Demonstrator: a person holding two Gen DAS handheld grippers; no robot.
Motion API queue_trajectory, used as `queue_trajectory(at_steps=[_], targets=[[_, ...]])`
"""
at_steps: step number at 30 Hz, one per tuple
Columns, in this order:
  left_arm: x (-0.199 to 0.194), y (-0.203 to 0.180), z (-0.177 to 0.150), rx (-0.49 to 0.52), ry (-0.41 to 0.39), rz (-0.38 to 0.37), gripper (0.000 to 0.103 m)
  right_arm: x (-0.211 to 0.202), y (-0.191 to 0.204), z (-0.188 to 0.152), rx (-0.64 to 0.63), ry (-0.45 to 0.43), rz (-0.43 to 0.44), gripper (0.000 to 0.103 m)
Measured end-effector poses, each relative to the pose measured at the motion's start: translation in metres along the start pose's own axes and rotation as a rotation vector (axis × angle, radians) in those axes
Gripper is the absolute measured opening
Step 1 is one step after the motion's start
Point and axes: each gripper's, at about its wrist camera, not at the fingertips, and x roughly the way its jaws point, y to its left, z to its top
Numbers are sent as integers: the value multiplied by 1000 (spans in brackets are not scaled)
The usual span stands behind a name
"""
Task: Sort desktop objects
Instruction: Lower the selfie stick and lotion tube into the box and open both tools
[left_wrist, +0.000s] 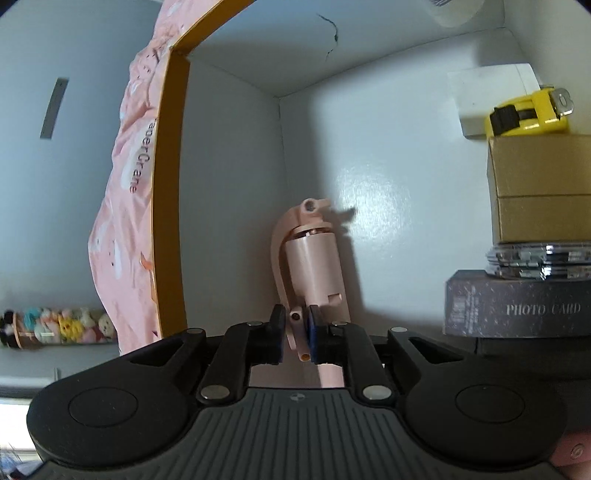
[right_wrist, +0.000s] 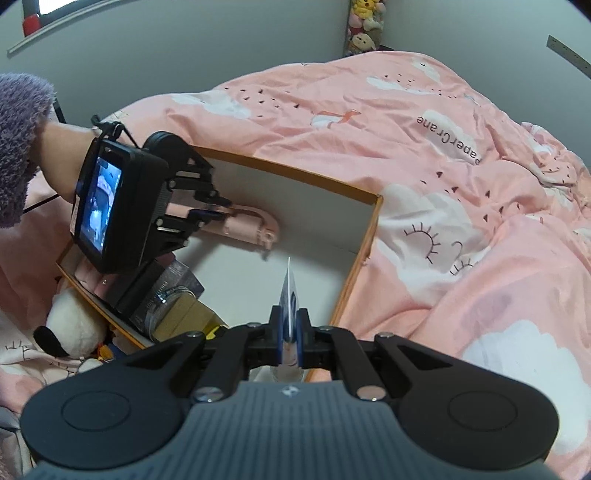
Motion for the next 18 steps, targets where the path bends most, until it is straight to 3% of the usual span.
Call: queue_trajectory(at_steps=[12,18], targets=[[-27,29,-13,-231,-22,-61,32,15,11,-13,25,66,-40,7],[-75,55,-28,-493,-111,-94,32,23,6,-18,76,60,-38,7]])
